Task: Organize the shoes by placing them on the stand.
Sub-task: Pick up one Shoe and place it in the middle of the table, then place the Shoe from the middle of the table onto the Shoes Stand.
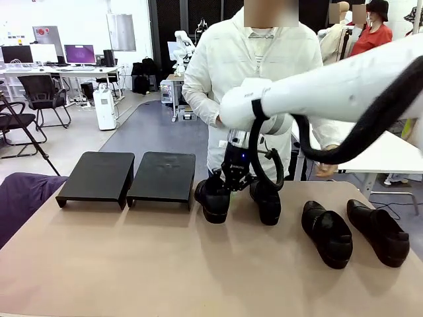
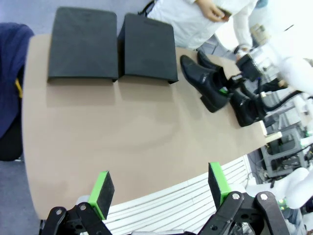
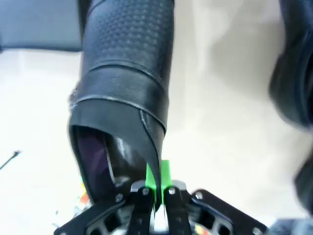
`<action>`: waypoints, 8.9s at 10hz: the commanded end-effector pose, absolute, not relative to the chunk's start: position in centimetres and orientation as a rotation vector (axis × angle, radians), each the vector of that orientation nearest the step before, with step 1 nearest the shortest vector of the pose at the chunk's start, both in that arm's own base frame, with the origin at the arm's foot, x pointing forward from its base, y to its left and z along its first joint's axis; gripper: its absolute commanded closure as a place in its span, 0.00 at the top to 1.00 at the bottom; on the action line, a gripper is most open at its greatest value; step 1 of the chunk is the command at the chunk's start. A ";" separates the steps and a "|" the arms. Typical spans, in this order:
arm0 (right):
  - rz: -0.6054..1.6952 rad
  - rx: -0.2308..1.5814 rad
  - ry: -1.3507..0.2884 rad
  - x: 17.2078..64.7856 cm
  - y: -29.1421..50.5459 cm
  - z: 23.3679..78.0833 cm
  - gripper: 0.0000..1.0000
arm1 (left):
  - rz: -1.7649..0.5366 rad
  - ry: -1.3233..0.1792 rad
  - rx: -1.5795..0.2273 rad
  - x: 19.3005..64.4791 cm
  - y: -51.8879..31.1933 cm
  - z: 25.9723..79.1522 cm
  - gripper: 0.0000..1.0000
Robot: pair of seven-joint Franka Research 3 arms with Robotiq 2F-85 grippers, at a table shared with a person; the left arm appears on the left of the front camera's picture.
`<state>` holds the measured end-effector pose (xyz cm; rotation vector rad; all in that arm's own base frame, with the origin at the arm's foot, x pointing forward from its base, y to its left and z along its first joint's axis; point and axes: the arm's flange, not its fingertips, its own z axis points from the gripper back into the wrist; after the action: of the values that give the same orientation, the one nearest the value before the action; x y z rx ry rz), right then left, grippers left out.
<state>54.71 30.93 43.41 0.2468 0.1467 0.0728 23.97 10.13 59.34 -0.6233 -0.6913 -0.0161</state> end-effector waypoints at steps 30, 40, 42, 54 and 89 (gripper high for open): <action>-0.004 0.189 0.001 36.7 44.1 36.0 1.00 | -0.031 -0.699 -0.640 23.9 10.3 59.4 1.00; 0.201 0.243 -0.035 31.4 42.5 42.0 1.00 | -0.031 -0.699 -0.640 23.9 10.3 59.4 1.00; 0.361 0.265 0.044 31.5 46.1 40.7 1.00 | -0.031 -0.699 -0.640 23.9 10.3 59.4 1.00; -0.565 0.677 -0.148 26.1 0.5 56.7 1.00 | -0.031 -0.699 -0.640 23.9 10.3 59.4 1.00; -0.659 0.769 -0.234 25.0 -4.6 57.7 1.00 | -0.145 0.088 -0.141 39.1 -35.2 35.3 1.00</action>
<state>25.11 -4.59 57.57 0.7697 -0.2379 -0.6603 38.60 -34.61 35.10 -0.1705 0.0820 -0.1567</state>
